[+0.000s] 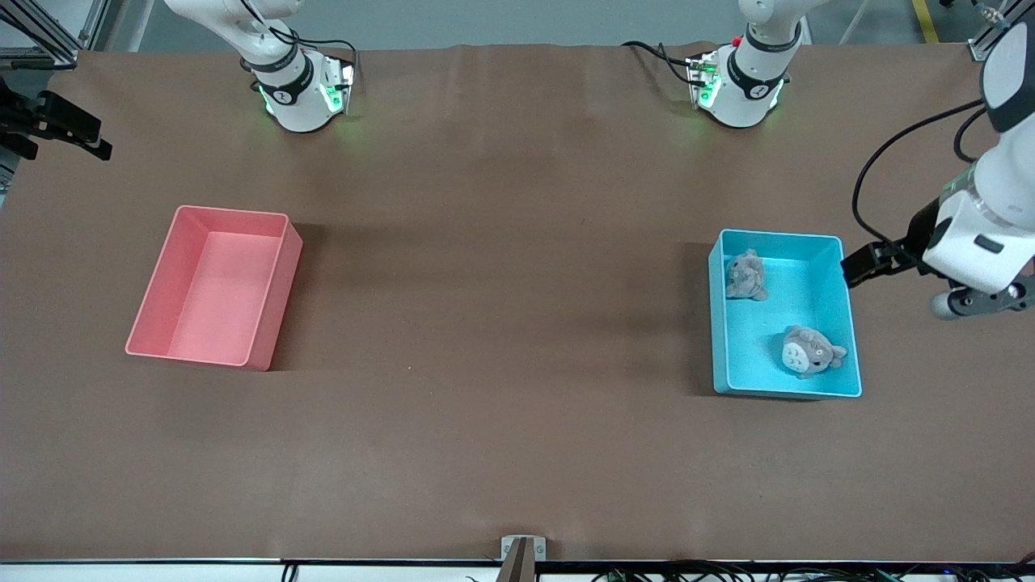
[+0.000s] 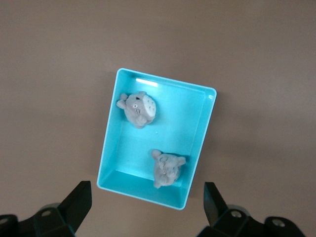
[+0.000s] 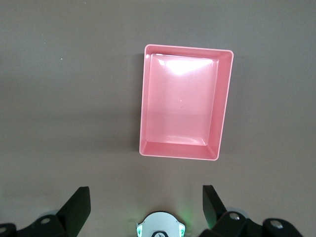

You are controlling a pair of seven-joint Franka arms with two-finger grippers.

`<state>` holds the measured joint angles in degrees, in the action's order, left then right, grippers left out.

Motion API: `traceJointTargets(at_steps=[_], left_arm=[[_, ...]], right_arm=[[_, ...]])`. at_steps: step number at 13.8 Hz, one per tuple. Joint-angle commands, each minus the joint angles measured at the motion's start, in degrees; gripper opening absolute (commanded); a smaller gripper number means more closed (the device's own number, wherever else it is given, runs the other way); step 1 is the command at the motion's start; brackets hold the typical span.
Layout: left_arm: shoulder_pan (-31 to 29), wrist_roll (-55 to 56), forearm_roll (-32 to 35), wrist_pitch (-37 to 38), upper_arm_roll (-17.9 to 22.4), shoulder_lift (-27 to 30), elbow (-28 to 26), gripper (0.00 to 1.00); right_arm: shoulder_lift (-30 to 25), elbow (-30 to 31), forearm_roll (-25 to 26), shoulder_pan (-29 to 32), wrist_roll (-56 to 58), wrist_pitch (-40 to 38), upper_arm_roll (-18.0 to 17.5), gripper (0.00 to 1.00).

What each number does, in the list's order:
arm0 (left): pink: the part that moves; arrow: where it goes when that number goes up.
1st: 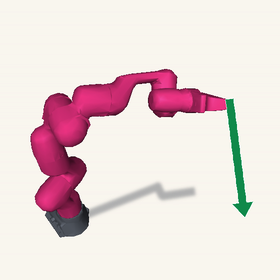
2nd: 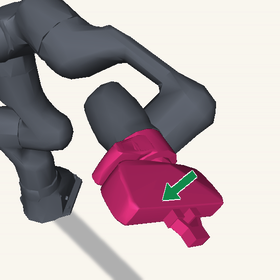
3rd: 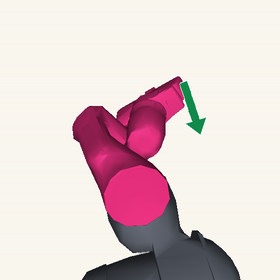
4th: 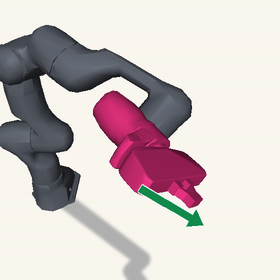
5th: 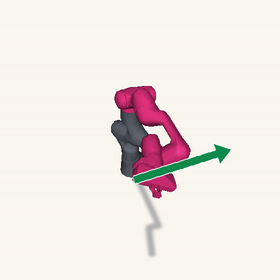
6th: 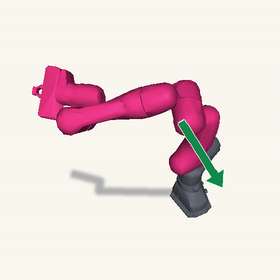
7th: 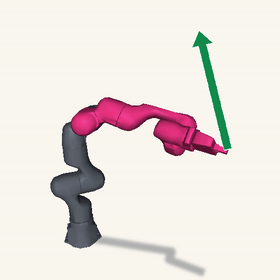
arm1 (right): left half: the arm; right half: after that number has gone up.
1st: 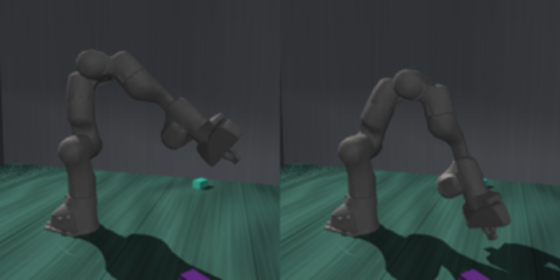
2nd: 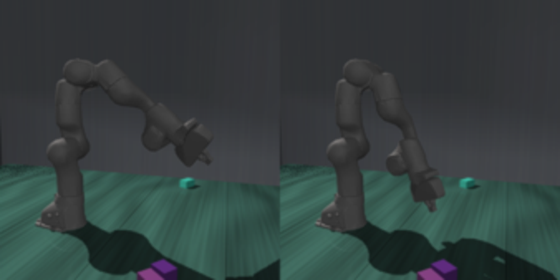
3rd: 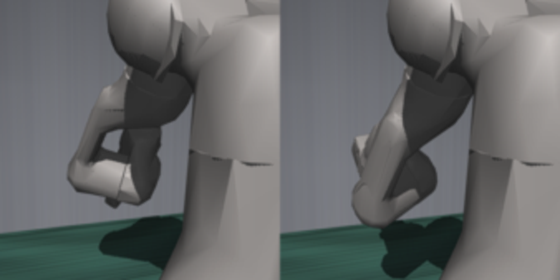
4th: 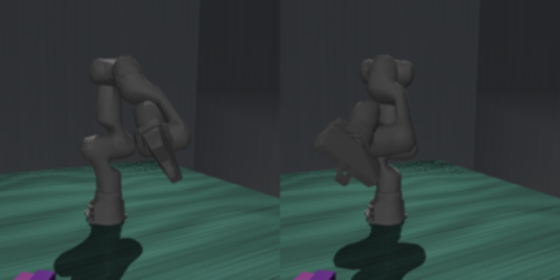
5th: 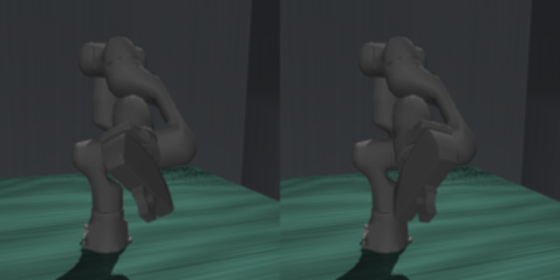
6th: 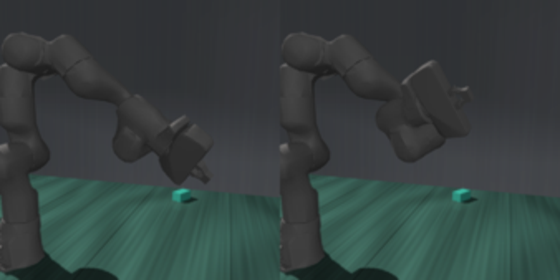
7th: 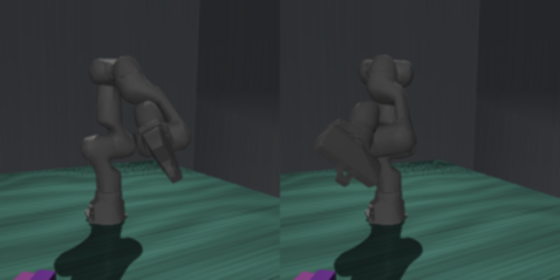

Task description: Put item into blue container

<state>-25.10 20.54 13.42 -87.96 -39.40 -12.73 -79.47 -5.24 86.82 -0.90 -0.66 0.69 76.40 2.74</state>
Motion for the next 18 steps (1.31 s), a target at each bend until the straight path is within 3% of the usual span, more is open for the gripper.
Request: traceJointTargets(at_steps=[1, 11, 12, 15, 18], left_arm=[[-0.4, -2.5, -1.1, 3.2, 0.2, 4.7, -0.7, 1.0], [-4.3, -14.8, -6.6, 5.6, 1.3, 9.3, -0.6, 1.0], [-2.7, -14.9, -7.3, 5.6, 4.3, 10.1, -0.7, 1.0], [12.6, -18.5, -9.5, 5.6, 21.5, 12.0, -1.3, 1.0], [19.3, -19.0, -13.0, 5.6, 30.6, 15.0, -5.3, 1.0]], right_arm=[[-0.6, 0.2, -0.6, -0.4, 1.0, 0.6, 0.3, 1.0], [-0.7, 0.3, -0.6, -0.1, 3.1, 1.0, 0.8, 1.0], [-0.7, 0.3, -0.5, -0.2, 3.1, 0.9, 0.8, 1.0], [-0.7, 0.3, -0.2, -0.2, 3.2, 0.9, 0.8, 1.0], [-0.7, 0.3, 0.2, -0.2, 3.2, 1.0, 0.8, 1.0]])
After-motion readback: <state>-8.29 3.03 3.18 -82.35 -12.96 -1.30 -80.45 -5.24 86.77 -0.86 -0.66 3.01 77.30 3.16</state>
